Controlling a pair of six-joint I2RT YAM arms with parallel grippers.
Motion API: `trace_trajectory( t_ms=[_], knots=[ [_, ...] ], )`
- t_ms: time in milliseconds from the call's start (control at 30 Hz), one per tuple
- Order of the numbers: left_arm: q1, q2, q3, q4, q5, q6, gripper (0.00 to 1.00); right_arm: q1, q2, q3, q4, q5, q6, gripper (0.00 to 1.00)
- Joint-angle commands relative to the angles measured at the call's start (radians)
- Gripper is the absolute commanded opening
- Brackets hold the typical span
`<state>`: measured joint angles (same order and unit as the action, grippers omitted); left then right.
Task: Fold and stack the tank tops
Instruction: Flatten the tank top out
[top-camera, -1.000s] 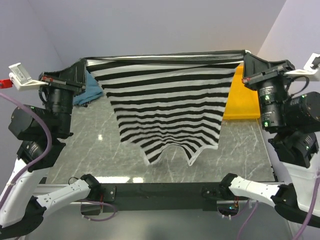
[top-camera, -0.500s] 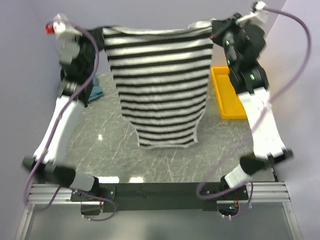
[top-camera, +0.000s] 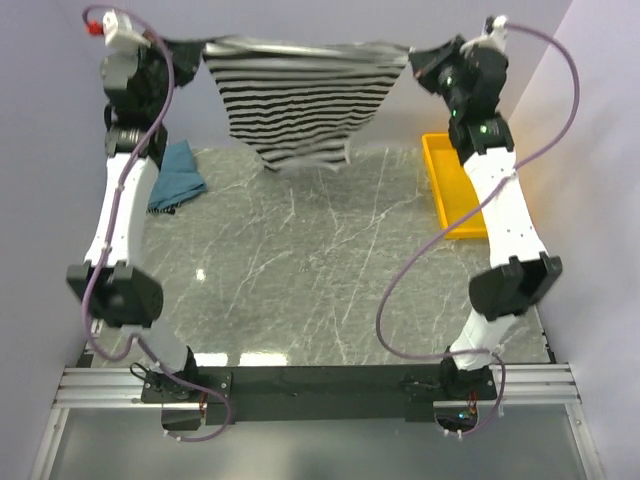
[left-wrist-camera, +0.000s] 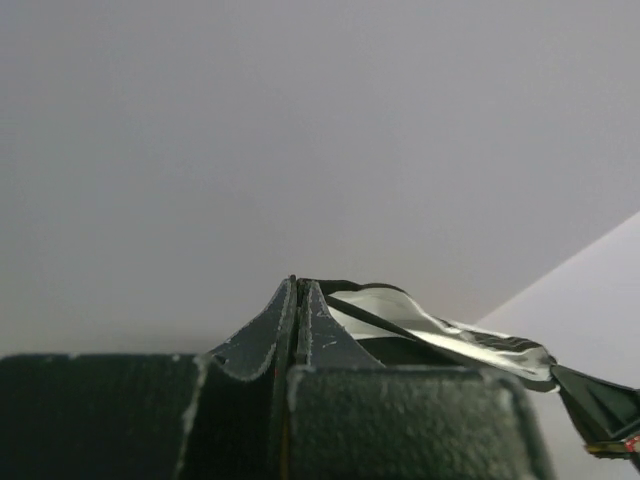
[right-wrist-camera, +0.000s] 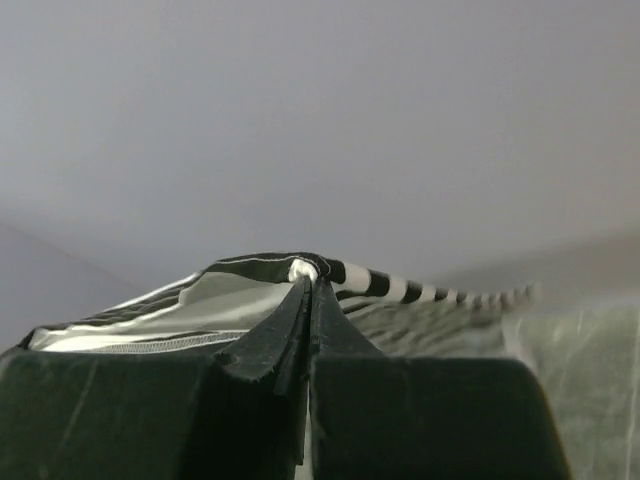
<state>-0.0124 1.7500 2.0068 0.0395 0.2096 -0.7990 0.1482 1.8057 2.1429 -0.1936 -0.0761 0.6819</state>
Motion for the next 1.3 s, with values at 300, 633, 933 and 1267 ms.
trace_trajectory(
  t_ms=[300, 633, 933, 1267],
  knots=[
    [0.005, -0.558, -1.113, 0.203, -0.039, -0.231, 0.01, 0.045, -0.55, -1.225, 0.399, -0.048, 0.166, 0.0],
    [-0.17, -0.987, -1.793, 0.097, -0.085, -0.325, 0.19, 0.065, -0.885, -1.944, 0.502, -0.094, 0.257, 0.37],
    [-0.204, -1.42, -1.648, -0.41, -0.163, -0.309, 0.54, 0.198, -1.394, -1.915, 0.048, 0.097, 0.219, 0.56],
    [-0.205, -1.072, -1.559, -0.415, -0.204, -0.258, 0.29, 0.292, -1.087, -1.829, 0.071, 0.136, 0.174, 0.49]
  ],
)
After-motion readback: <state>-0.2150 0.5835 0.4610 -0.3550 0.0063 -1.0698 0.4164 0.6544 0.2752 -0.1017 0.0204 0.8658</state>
